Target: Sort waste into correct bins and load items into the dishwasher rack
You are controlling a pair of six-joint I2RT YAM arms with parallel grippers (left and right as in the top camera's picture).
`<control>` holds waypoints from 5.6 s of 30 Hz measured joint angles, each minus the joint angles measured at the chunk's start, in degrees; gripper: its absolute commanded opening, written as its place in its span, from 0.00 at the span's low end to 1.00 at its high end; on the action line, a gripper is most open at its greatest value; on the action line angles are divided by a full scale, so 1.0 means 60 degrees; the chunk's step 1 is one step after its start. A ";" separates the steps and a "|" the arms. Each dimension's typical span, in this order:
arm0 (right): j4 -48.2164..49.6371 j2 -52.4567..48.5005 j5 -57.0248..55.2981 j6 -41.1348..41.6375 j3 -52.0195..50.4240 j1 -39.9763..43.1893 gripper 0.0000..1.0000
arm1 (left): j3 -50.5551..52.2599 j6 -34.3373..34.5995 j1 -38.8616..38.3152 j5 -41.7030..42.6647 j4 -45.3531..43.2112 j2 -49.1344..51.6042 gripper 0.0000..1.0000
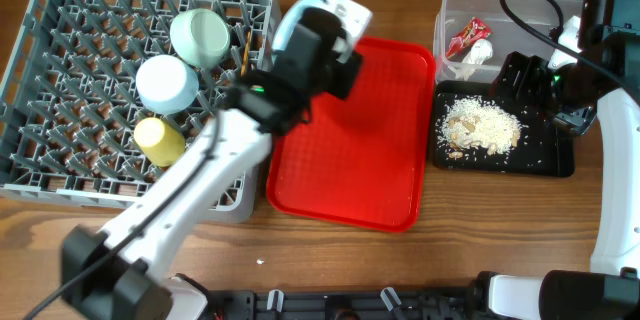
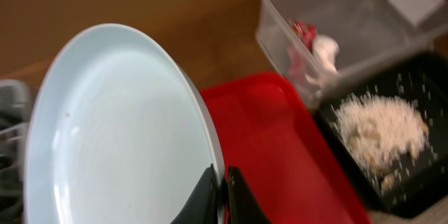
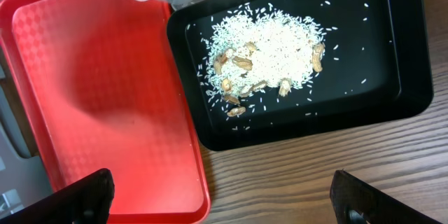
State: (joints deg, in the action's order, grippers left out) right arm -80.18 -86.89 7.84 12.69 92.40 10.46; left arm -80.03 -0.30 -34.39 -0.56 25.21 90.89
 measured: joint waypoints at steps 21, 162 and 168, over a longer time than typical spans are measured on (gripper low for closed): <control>0.0000 0.0000 0.0000 0.0000 0.0000 0.0000 1.00 | 0.0000 0.3472 0.5632 0.8240 -0.0113 0.0470 0.04; 1.3336 1.4342 -0.0678 -0.1668 -1.5340 -0.2470 1.00 | 0.5002 0.3504 0.2000 -0.0586 0.3858 -0.4932 1.00; 1.3336 1.4342 -0.0678 -0.1668 -1.5340 -0.2470 1.00 | 0.5002 0.3504 0.2000 -0.0586 0.3865 -0.4932 1.00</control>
State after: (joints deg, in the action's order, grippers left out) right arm -0.16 -0.84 3.77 2.68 0.36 -4.36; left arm -50.02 20.73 -22.39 -4.08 48.40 61.30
